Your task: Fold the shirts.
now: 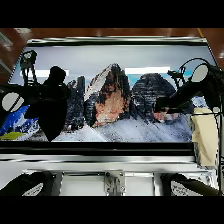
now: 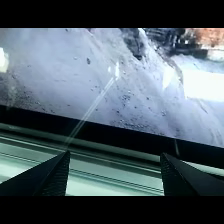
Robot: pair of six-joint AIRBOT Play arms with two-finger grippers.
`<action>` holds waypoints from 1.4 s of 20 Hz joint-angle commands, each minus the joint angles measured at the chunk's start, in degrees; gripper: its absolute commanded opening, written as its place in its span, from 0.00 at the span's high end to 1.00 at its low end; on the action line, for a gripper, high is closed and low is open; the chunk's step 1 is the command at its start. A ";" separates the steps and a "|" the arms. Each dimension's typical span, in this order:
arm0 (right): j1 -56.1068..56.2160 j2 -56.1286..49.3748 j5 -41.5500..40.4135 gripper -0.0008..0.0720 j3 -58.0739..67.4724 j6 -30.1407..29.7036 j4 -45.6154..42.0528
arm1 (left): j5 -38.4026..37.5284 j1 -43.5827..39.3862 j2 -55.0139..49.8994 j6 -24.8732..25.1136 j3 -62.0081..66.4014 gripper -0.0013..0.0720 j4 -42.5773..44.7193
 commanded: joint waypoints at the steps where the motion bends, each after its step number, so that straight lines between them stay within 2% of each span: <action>1: 0.04 -0.04 1.27 0.07 -0.02 -0.81 -0.26 | 2.08 2.43 -3.52 1.29 0.17 0.01 0.00; 4: 0.09 -0.04 0.44 0.07 -0.02 -0.83 -0.22 | -0.48 16.44 -12.96 3.15 5.88 0.01 -0.72; 7: 0.09 -0.04 -1.18 0.07 -0.02 -0.83 -0.17 | -10.03 30.32 -26.91 10.67 18.36 0.01 -7.93; 9: 0.09 -0.04 -3.28 0.07 -0.02 -0.83 0.39 | -16.20 35.01 -36.35 14.25 25.90 0.01 -12.04; 11: 0.09 -0.04 -5.75 0.07 -0.02 -0.85 2.03 | -19.28 36.26 -43.85 14.56 31.10 0.01 -13.14; 15: 0.09 -0.04 -10.67 0.07 -0.02 -0.90 4.50 | -19.06 33.86 -52.37 18.86 34.05 0.01 -13.40; 21: 0.09 -0.04 -12.46 0.07 -0.02 -0.83 5.51 | -18.91 32.68 -56.30 18.56 34.03 0.02 -13.62; 22: 0.09 -0.04 -12.44 0.07 -0.02 -0.83 6.12 | -19.28 32.63 -56.54 17.51 34.03 0.05 -13.60; 24: 0.09 -0.04 -12.20 0.07 -0.02 -0.81 7.30 | -20.76 32.92 -56.37 16.90 34.05 0.91 -16.17; 26: 0.09 -0.04 -11.47 0.07 -0.02 -0.61 7.30 | -20.46 33.03 -53.99 18.99 34.49 0.93 -21.92; 28: 0.09 -0.04 -11.10 0.07 0.00 -0.02 7.39 | -18.12 31.63 -47.54 21.05 36.11 0.93 -23.15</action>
